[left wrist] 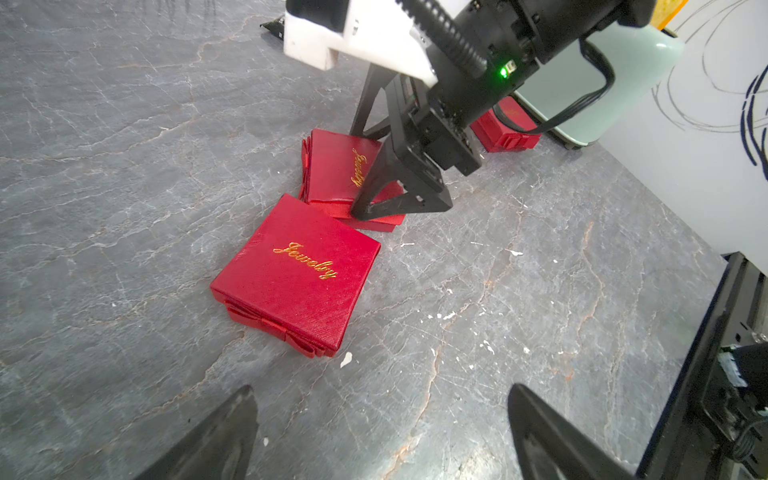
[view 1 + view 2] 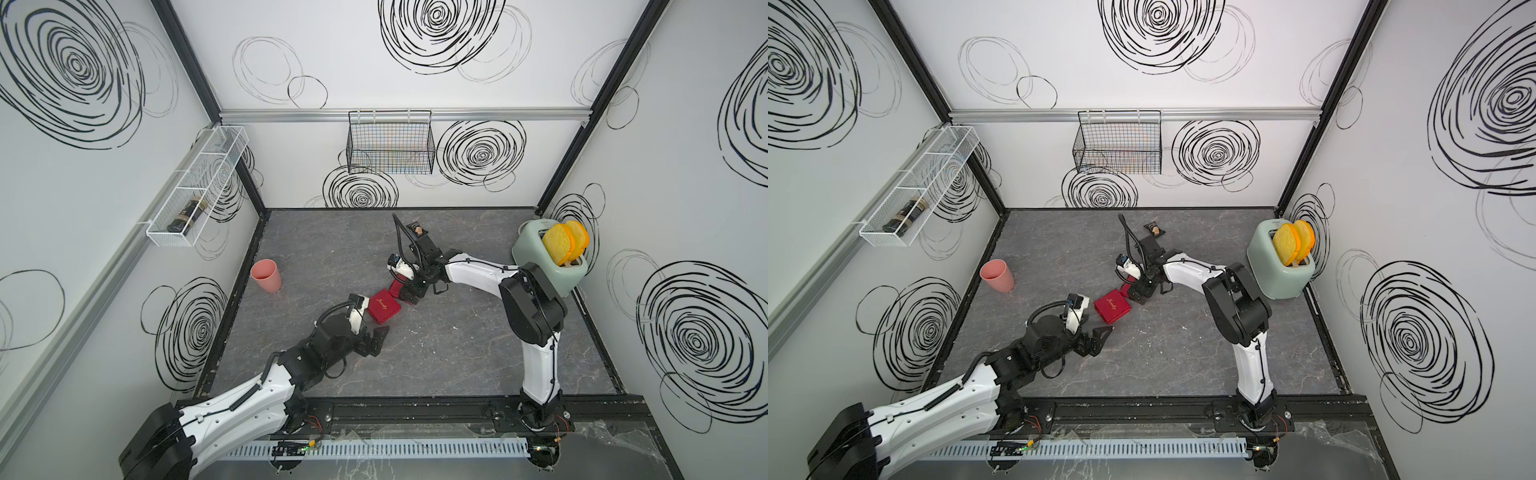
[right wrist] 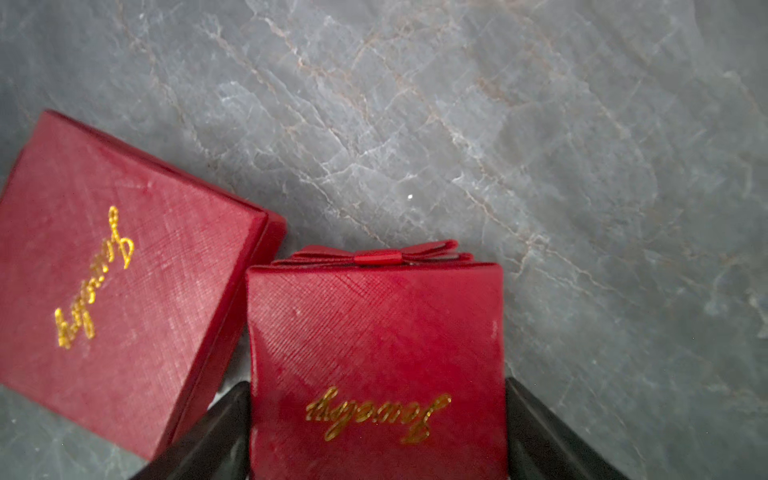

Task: Take the necklace out of the lift-off lid jewelry box
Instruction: Pick up the jewelry box from the center of the board.

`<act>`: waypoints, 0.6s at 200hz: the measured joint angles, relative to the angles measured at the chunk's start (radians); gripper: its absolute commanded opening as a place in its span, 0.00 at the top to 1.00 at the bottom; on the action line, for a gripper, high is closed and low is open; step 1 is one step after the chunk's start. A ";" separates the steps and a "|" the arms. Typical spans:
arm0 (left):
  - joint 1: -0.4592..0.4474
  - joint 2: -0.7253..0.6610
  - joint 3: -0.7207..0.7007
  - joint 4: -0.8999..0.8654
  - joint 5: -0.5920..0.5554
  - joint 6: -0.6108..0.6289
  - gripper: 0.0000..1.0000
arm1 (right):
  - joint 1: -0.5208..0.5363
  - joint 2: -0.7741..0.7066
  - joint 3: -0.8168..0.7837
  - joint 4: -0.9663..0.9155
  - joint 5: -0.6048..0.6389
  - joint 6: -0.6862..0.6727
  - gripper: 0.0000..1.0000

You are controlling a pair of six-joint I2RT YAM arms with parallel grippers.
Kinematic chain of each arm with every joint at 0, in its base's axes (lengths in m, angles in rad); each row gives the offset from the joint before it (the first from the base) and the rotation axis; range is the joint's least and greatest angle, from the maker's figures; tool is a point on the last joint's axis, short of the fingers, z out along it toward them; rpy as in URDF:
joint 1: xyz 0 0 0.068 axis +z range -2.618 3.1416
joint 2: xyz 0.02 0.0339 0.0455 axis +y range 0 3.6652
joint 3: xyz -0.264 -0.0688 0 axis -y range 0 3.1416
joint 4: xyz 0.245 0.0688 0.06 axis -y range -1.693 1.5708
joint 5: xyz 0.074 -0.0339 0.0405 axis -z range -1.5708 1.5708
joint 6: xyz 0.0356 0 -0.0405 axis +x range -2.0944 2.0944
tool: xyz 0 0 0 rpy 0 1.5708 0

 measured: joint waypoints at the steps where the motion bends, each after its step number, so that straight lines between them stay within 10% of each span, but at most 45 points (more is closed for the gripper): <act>1: 0.000 0.000 0.000 0.000 0.000 0.000 0.04 | 0.000 0.000 0.000 0.000 0.001 0.000 0.16; 120: 0.015 -0.004 0.000 0.040 0.071 -0.021 0.04 | -0.156 -0.372 -0.323 0.170 -0.361 0.381 0.37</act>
